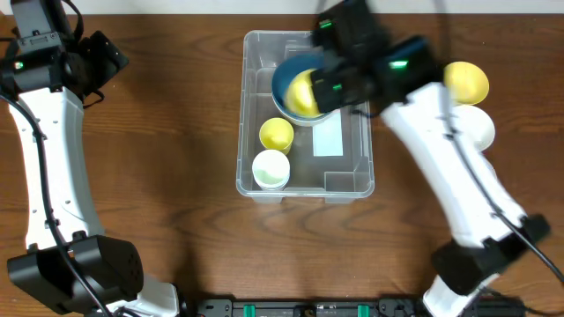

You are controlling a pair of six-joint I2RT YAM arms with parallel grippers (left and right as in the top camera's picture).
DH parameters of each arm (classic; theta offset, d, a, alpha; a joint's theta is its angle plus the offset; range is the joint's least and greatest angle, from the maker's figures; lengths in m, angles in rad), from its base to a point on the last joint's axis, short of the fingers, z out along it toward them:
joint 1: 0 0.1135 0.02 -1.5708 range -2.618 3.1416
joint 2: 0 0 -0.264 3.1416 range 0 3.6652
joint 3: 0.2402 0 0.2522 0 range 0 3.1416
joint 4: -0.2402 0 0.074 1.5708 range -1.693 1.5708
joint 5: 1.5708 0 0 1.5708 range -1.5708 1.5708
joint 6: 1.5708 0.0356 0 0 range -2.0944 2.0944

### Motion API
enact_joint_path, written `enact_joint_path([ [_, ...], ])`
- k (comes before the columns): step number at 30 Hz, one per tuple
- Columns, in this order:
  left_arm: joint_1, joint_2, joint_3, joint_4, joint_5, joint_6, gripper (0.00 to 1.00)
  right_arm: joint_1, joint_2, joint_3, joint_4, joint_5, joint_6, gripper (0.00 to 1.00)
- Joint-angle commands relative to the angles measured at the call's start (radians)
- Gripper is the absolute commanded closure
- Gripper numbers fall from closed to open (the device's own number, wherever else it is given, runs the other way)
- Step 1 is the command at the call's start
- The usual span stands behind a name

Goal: Pack container
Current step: 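Carry the second yellow cup onto the yellow cup in the bin, then release the yellow cup and withdraw the right gripper right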

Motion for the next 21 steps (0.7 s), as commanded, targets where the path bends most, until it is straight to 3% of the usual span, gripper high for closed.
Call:
enact_joint_path([
  [1, 0.004, 0.002, 0.01, -0.004, -0.012, 0.01, 0.02, 0.066, 0.068, -0.006, 0.005, 0.056, 0.031, 0.99],
  [9, 0.004, 0.002, 0.01, -0.004, -0.012, 0.01, 0.02, 0.119, 0.218, -0.006, 0.01, 0.119, 0.049, 0.96],
  [21, 0.004, 0.002, 0.01, -0.004, -0.012, 0.01, 0.02, 0.116, 0.28, -0.007, 0.011, 0.12, 0.063, 0.92],
])
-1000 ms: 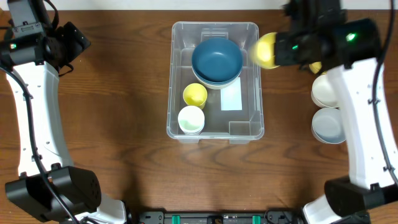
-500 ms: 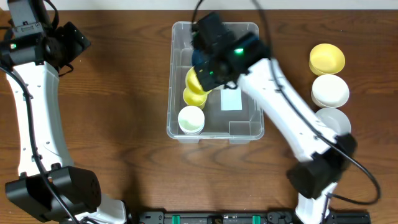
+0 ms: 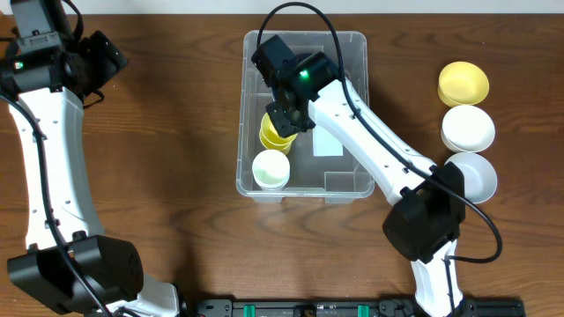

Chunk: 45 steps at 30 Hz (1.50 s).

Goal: Pack container
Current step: 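Release the yellow cup and withdraw the right gripper right, then lower the right gripper onto the white bowl's rim and grasp it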

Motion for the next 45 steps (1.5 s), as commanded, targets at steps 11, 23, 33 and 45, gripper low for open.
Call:
enact_joint_path([
  [11, 0.004, 0.002, 0.01, -0.004, -0.012, 0.01, 0.02, -0.035, -0.051, 0.021, -0.04, 0.026, -0.004, 0.56],
  [23, 0.004, 0.002, 0.01, -0.004, -0.012, 0.01, 0.02, -0.343, -0.317, 0.021, -0.204, 0.034, 0.027, 0.53],
  [33, 0.004, 0.002, 0.01, -0.004, -0.012, 0.01, 0.02, -0.674, -0.328, -0.022, -0.238, 0.034, 0.031, 0.53],
  [45, 0.004, 0.002, 0.01, -0.004, -0.012, 0.01, 0.02, -0.932, -0.328, -0.358, 0.022, 0.028, 0.024, 0.53],
])
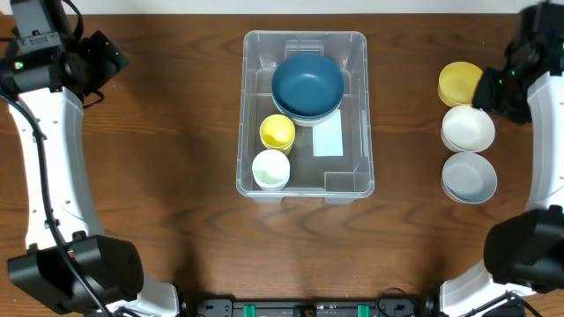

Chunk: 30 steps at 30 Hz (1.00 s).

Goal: Pack container
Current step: 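Lower the right gripper onto the white bowl's rim and grasp it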

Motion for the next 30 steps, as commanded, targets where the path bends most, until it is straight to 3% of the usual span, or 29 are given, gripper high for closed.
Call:
enact_joint_path([
  [1, 0.004, 0.002, 0.01, -0.004, -0.012, 0.01, 0.02, -0.058, 0.008, -0.109, 0.075, -0.012, 0.016, 0.54],
  [10, 0.004, 0.002, 0.01, -0.004, -0.012, 0.01, 0.02, -0.163, 0.008, -0.356, 0.325, -0.066, 0.026, 0.54],
  [30, 0.004, 0.002, 0.01, -0.004, -0.012, 0.01, 0.02, -0.245, 0.011, -0.612, 0.705, -0.267, 0.045, 0.55],
])
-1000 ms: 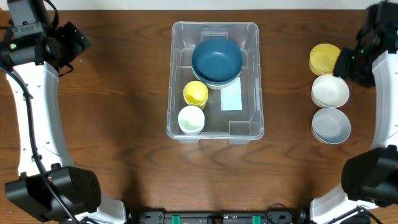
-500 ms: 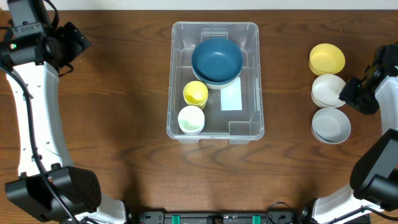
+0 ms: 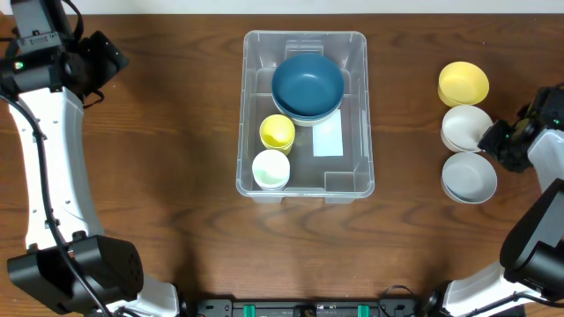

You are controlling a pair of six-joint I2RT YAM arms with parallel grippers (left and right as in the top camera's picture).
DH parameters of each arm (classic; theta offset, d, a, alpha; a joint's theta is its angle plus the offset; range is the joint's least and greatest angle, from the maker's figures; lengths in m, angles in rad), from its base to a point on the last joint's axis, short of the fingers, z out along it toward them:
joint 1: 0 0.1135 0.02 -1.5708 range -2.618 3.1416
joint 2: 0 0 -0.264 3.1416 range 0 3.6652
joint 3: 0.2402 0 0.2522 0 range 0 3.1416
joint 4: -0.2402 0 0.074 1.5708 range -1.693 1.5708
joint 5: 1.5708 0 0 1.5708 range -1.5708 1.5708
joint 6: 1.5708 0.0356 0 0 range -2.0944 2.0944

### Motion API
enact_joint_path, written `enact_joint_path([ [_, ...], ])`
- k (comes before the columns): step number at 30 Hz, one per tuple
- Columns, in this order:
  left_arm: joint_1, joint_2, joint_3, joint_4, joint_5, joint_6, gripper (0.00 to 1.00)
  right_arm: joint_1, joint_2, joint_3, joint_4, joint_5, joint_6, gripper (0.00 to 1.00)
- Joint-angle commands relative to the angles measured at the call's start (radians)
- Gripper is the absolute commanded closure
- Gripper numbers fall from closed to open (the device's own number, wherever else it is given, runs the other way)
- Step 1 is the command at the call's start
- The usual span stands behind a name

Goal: Pack container
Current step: 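Lower the right gripper onto the white bowl's rim and grasp it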

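A clear plastic container stands mid-table in the overhead view. Inside it a dark blue bowl fills the far end, with a yellow cup and a white cup at the near left. To the right, outside the container, a yellow bowl, a white bowl and a grey bowl lie in a column. My right gripper sits at the right rim of the white and grey bowls; its jaws are too dark to read. My left gripper hangs at the far left, its state unclear.
A flat white label or card lies on the container's floor beside the cups. The wooden table shows between the left arm and the container. The table's back edge runs along the top of the view.
My right gripper was up beside the yellow bowl and is now lower, at the right rim of the white and grey bowls. The bowls, cups and left arm have not moved.
My right gripper was over the blue bowl at the container's far end. Then the arm reached across the container, hiding that bowl. Later the blue bowl lay alone in the container and the gripper was by the yellow bowl; now it is beside the white and grey bowls.
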Motion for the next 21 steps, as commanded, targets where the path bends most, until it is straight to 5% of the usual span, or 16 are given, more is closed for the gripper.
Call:
enact_joint_path([
  [1, 0.004, 0.002, 0.01, -0.004, -0.012, 0.01, 0.02, -0.007, 0.005, -0.026, 0.032, -0.062, 0.013, 0.55],
  [21, 0.004, 0.002, 0.01, -0.004, -0.012, 0.01, 0.02, -0.008, 0.009, -0.07, 0.085, -0.05, 0.013, 0.58],
])
